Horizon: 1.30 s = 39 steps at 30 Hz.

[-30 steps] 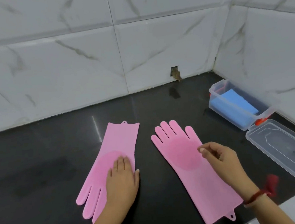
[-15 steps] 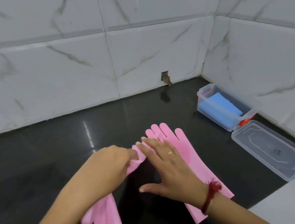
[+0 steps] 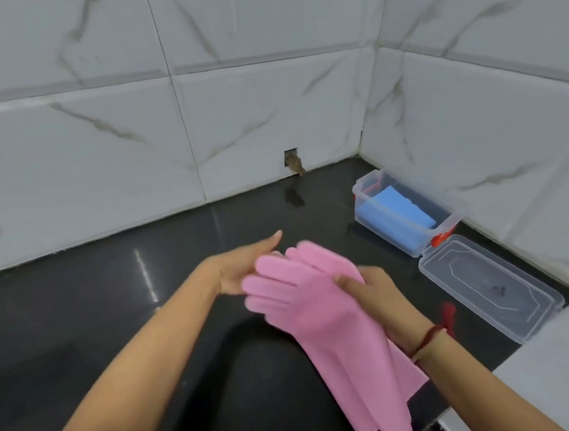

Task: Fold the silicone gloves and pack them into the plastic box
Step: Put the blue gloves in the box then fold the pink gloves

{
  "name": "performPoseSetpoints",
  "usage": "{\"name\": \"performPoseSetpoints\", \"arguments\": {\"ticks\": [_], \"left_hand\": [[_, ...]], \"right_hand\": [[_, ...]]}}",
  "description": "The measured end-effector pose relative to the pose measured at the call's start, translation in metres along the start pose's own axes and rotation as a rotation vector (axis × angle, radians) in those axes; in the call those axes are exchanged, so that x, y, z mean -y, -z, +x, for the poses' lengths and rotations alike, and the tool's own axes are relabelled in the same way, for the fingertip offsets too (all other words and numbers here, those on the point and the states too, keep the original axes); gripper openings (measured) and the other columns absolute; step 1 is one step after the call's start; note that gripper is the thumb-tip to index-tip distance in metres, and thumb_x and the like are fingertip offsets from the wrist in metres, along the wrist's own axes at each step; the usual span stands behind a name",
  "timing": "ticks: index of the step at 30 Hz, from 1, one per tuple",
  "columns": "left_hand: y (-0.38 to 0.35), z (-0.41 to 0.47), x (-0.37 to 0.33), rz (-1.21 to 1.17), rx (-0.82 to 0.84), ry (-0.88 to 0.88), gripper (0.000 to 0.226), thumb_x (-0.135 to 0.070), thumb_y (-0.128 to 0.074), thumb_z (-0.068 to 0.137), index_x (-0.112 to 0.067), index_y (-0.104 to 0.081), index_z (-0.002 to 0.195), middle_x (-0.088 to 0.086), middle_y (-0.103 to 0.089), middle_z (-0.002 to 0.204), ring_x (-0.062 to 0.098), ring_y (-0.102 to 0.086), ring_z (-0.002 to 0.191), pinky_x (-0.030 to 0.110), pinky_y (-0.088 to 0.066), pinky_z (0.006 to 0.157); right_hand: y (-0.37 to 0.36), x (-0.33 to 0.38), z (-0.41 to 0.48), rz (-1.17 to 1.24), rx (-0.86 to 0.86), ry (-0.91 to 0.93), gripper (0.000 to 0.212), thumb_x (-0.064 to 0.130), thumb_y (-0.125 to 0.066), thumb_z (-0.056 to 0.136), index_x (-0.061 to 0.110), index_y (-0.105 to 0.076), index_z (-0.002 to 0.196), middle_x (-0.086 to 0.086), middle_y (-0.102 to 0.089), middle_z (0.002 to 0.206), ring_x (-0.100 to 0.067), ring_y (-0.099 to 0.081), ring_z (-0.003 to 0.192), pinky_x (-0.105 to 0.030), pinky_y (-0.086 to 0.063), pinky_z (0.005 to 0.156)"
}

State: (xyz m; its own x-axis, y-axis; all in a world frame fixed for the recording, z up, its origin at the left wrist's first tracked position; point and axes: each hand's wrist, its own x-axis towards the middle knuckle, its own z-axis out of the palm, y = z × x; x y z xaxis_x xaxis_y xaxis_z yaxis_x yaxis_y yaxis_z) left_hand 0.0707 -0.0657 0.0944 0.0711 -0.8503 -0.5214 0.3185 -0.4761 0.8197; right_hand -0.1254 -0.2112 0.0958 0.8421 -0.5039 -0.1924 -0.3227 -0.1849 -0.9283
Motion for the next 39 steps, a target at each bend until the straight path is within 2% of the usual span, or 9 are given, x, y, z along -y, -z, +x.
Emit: {"name": "performPoseSetpoints", "arguments": {"ticks": [3, 7, 11, 16, 22, 26, 32, 34, 39], "left_hand": [[0.022, 0.025, 0.029, 0.012, 0.014, 0.057, 0.095, -0.082, -0.013, 0.079, -0.014, -0.057, 0.129, 0.01, -0.061, 0.127, 0.026, -0.058, 0.112, 0.038, -0.053, 0.085], [0.02, 0.029, 0.044, 0.121, -0.139, -0.021, 0.053, -0.062, -0.058, 0.082, -0.021, -0.066, 0.116, 0.01, -0.066, 0.121, 0.027, -0.063, 0.111, 0.042, -0.053, 0.092], [0.005, 0.034, 0.047, 0.268, -0.347, -0.163, 0.014, -0.018, -0.062, 0.091, -0.011, -0.063, 0.103, 0.009, -0.074, 0.101, 0.023, -0.071, 0.09, 0.041, -0.057, 0.081], [0.01, 0.03, 0.003, 0.393, -0.52, -0.304, 0.015, -0.02, -0.054, 0.095, -0.015, -0.067, 0.089, -0.007, -0.064, 0.066, 0.007, -0.051, 0.055, 0.017, -0.039, 0.047], [0.038, 0.057, 0.007, 0.688, -0.542, -0.009, 0.019, -0.022, -0.061, 0.091, -0.004, -0.057, 0.085, 0.01, -0.058, 0.082, 0.02, -0.046, 0.066, 0.029, -0.038, 0.053], [0.043, 0.062, 0.016, 0.678, -0.601, -0.091, 0.019, -0.023, -0.064, 0.089, -0.008, -0.056, 0.081, 0.011, -0.055, 0.078, 0.021, -0.049, 0.071, 0.034, -0.038, 0.066], [0.049, 0.065, 0.001, 0.837, -0.707, -0.115, 0.02, -0.028, -0.063, 0.088, -0.019, -0.054, 0.073, -0.003, -0.056, 0.07, 0.012, -0.051, 0.063, 0.025, -0.04, 0.058], [0.05, 0.069, 0.01, 0.885, -0.728, -0.042, 0.017, -0.033, -0.065, 0.085, -0.022, -0.055, 0.078, -0.006, -0.057, 0.078, 0.011, -0.054, 0.071, 0.023, -0.04, 0.059], [0.042, 0.067, 0.029, 0.79, -0.915, -0.135, 0.029, -0.044, -0.064, 0.083, -0.022, -0.055, 0.099, -0.005, -0.061, 0.091, 0.011, -0.058, 0.081, 0.027, -0.046, 0.067]], "right_hand": [[0.005, -0.038, 0.01, 0.067, 0.017, -0.222, 0.031, 0.021, -0.055, 0.091, -0.007, -0.063, 0.101, -0.026, -0.069, 0.1, -0.028, -0.062, 0.081, -0.045, -0.053, 0.079], [0.012, -0.053, 0.014, 0.121, 0.116, -0.284, 0.031, 0.025, -0.06, 0.089, 0.001, -0.065, 0.106, -0.02, -0.071, 0.102, -0.027, -0.068, 0.085, -0.043, -0.054, 0.084], [0.016, -0.054, 0.018, 0.17, 0.256, -0.278, 0.023, 0.015, -0.056, 0.091, 0.014, -0.062, 0.113, -0.011, -0.071, 0.109, -0.03, -0.068, 0.098, -0.043, -0.054, 0.088], [0.017, -0.045, 0.029, 0.3, 0.383, -0.289, 0.025, 0.017, -0.057, 0.091, 0.017, -0.062, 0.115, -0.011, -0.071, 0.111, -0.03, -0.068, 0.098, -0.04, -0.057, 0.083], [0.003, -0.053, 0.037, -0.094, 0.129, -0.195, 0.027, 0.024, -0.06, 0.088, 0.001, -0.059, 0.102, -0.02, -0.066, 0.104, -0.028, -0.066, 0.086, -0.041, -0.053, 0.082], [0.002, -0.052, 0.04, -0.142, 0.118, -0.156, 0.019, 0.02, -0.054, 0.091, 0.001, -0.058, 0.096, -0.015, -0.064, 0.096, -0.027, -0.063, 0.083, -0.039, -0.052, 0.075], [0.001, -0.055, 0.049, -0.128, 0.047, -0.146, 0.014, 0.017, -0.051, 0.091, 0.004, -0.056, 0.09, -0.012, -0.059, 0.09, -0.023, -0.055, 0.077, -0.035, -0.046, 0.07], [0.001, -0.06, 0.05, -0.285, -0.011, -0.123, 0.014, 0.024, -0.056, 0.09, 0.013, -0.055, 0.098, -0.005, -0.06, 0.097, -0.021, -0.058, 0.085, -0.034, -0.048, 0.074], [0.006, -0.057, 0.039, -0.416, -0.014, -0.129, 0.059, 0.04, -0.064, 0.083, 0.022, -0.034, 0.131, -0.002, -0.056, 0.103, -0.015, -0.056, 0.083, -0.023, -0.046, 0.065]]}}
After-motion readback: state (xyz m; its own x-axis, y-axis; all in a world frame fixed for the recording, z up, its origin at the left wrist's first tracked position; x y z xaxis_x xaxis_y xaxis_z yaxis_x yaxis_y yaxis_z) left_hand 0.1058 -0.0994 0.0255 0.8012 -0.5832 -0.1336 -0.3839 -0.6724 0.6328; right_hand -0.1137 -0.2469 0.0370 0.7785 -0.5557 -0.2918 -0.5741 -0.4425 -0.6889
